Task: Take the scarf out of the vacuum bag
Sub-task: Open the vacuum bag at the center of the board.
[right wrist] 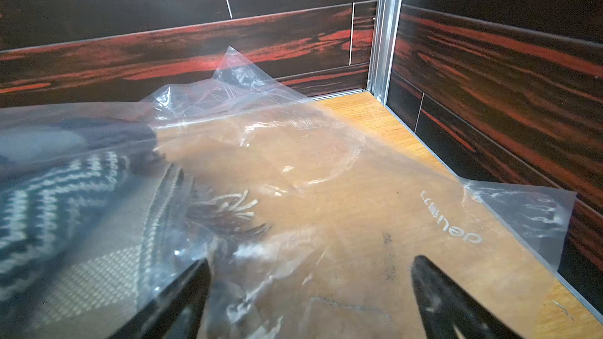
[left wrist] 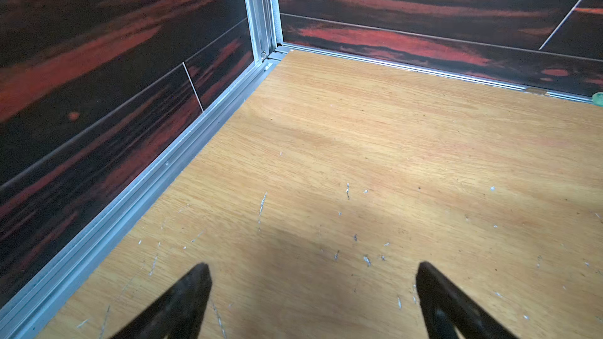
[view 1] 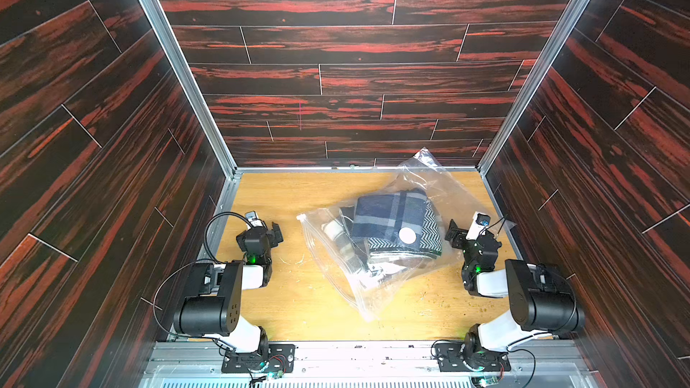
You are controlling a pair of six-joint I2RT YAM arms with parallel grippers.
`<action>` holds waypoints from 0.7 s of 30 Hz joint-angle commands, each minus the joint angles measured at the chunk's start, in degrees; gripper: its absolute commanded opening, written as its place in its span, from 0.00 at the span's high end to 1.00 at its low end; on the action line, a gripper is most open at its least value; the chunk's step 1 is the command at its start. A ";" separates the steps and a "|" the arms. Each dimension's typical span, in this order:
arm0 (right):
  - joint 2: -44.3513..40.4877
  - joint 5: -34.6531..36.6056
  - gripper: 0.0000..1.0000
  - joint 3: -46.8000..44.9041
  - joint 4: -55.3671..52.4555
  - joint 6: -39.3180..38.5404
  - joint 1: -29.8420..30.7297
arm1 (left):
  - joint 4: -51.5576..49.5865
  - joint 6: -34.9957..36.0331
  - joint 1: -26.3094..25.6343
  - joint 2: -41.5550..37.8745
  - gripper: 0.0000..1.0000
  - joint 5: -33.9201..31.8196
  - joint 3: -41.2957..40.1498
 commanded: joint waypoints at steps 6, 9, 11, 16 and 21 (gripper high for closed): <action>-0.38 0.25 0.02 -0.55 0.68 0.26 0.22 | -0.47 0.46 -0.07 -1.24 0.00 -0.34 -0.09; -0.37 0.20 0.02 -0.49 0.64 0.23 0.23 | -0.47 0.53 -0.07 -1.30 0.00 -0.29 0.03; -0.28 0.23 0.02 -0.47 0.67 0.28 0.25 | -0.46 0.78 -0.12 -1.16 0.00 -0.51 0.00; -0.29 0.02 0.02 -0.30 0.42 0.45 0.02 | -0.46 0.77 -0.15 -1.15 0.00 -0.51 0.07; -0.37 -0.15 0.01 -0.62 0.83 0.37 0.15 | -0.01 1.02 -0.13 -1.46 0.00 0.11 -0.17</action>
